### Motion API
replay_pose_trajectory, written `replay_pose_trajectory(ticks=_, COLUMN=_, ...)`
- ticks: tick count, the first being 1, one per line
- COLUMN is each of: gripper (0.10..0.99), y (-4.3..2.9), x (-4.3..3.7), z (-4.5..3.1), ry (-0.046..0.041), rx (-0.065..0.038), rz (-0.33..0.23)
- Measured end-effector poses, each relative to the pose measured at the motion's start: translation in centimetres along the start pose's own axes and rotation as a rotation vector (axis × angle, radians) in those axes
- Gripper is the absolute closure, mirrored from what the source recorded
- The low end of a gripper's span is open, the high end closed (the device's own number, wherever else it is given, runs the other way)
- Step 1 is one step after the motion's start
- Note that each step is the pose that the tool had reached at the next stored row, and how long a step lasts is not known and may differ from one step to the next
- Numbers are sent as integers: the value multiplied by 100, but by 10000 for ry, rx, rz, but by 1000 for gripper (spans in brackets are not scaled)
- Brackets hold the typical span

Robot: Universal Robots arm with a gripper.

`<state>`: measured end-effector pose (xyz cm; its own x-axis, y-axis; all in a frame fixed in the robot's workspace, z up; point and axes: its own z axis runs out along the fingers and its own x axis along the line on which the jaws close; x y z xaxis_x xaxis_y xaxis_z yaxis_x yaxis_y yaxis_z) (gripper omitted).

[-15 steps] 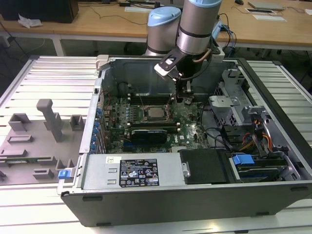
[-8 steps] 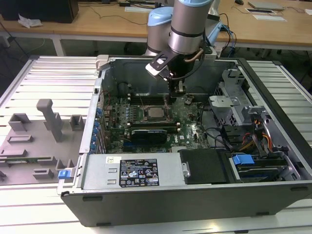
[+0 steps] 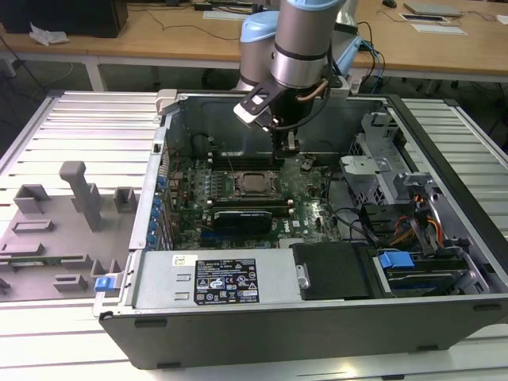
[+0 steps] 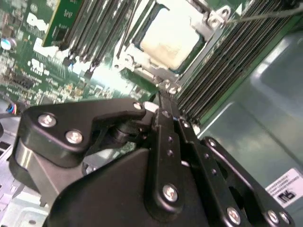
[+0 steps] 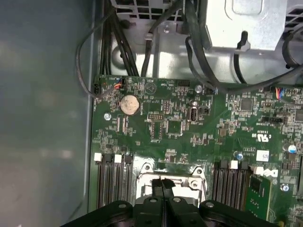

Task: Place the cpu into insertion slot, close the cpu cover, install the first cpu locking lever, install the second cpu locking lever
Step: 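Close the cpu cover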

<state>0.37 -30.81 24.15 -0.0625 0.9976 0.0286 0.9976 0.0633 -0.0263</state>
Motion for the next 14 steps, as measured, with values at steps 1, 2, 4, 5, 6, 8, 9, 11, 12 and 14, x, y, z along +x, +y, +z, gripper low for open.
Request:
replay_pose_trajectory(ticks=1, gripper=980, y=-35, x=2, z=2, ry=-2, rx=-5, rz=-1)
replay_pose_trajectory(ticks=2, gripper=980, y=-65, x=3, z=4, ry=-2, rx=-12, rz=-2)
replay_pose_trajectory(ticks=4, gripper=980, y=-156, x=-2, z=9, ry=-3, rx=-40, rz=-3)
replay_pose_trajectory(ticks=5, gripper=980, y=-184, x=-5, z=10, ry=-4, rx=-53, rz=-2)
replay_pose_trajectory(ticks=6, gripper=980, y=-211, x=-10, z=12, ry=-4, rx=-68, rz=-1)
replay_pose_trajectory(ticks=8, gripper=980, y=-261, x=-30, z=14, ry=-8, rx=-112, rz=-4)
replay_pose_trajectory(ticks=9, gripper=980, y=-291, x=-51, z=16, ry=-9, rx=-140, rz=-4)
replay_pose_trajectory(ticks=11, gripper=980, y=-343, x=-103, z=20, ry=-13, rx=-185, rz=-5)
replay_pose_trajectory(ticks=12, gripper=980, y=-355, x=-115, z=22, ry=-13, rx=-196, rz=-6)
replay_pose_trajectory(ticks=14, gripper=980, y=-383, x=-148, z=27, ry=-15, rx=-228, rz=-7)
